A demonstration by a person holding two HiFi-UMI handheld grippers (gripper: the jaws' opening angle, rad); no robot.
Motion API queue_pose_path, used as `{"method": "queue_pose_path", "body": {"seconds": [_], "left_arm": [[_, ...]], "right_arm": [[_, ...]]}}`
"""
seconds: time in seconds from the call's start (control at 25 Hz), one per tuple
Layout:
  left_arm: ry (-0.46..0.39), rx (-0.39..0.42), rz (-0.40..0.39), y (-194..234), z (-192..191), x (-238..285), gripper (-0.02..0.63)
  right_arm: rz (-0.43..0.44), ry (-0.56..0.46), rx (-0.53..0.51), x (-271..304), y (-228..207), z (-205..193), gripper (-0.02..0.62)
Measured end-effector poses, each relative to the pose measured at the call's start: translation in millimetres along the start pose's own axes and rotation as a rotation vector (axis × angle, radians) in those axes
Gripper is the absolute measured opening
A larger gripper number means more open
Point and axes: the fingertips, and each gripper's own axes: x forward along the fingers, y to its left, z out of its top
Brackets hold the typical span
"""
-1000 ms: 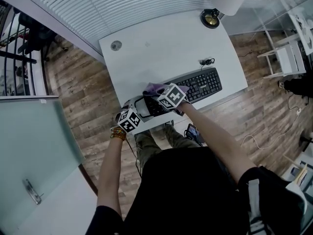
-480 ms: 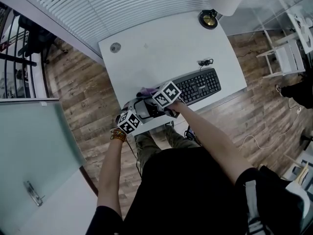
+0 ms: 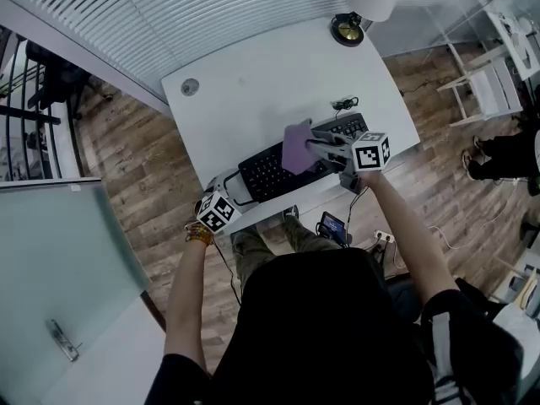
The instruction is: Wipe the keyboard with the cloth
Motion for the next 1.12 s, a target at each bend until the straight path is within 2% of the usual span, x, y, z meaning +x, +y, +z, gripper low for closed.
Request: {"method": "queue_pose_path", "body": {"seconds": [0.2,0.36,0.56,0.68,0.76,0.84,1.0,1.12], "left_arm": [[0.012,-0.001,0.005,-1,0,1,0.451],[0.026,-0.002,0.006,0,1,1,0.451],[0.037,-0.004,0.007,0,1,1,0.451],[0.043,-0.005,0.007,1,2,2,0.451],[0.046,-0.005,0.007,0,2,2,0.451],[0.048,-0.006,0.008,0,2,1,0.451],[0.049,-0.008,0.01,-1,1,2,0.451],[0.052,-0.011,0.011,-1,1,2,0.451]], "right_arm": [[-0.292,-0.055,-0.086,-104,-70,29,0.04],[-0.478,-0.074,-0.157,-162,-105,47,0.04],[-0.616,-0.029,-0.279,-207,-124,70,0.04],[-0.696,0.074,-0.358,-225,-135,74,0.04],[-0.723,0.164,-0.381,-228,-143,65,0.04],[-0.709,0.227,-0.346,-219,-151,49,0.04],[-0.681,0.322,-0.253,-184,-176,6,0.04],[-0.678,0.35,-0.213,-161,-191,-17,0.04]]}}
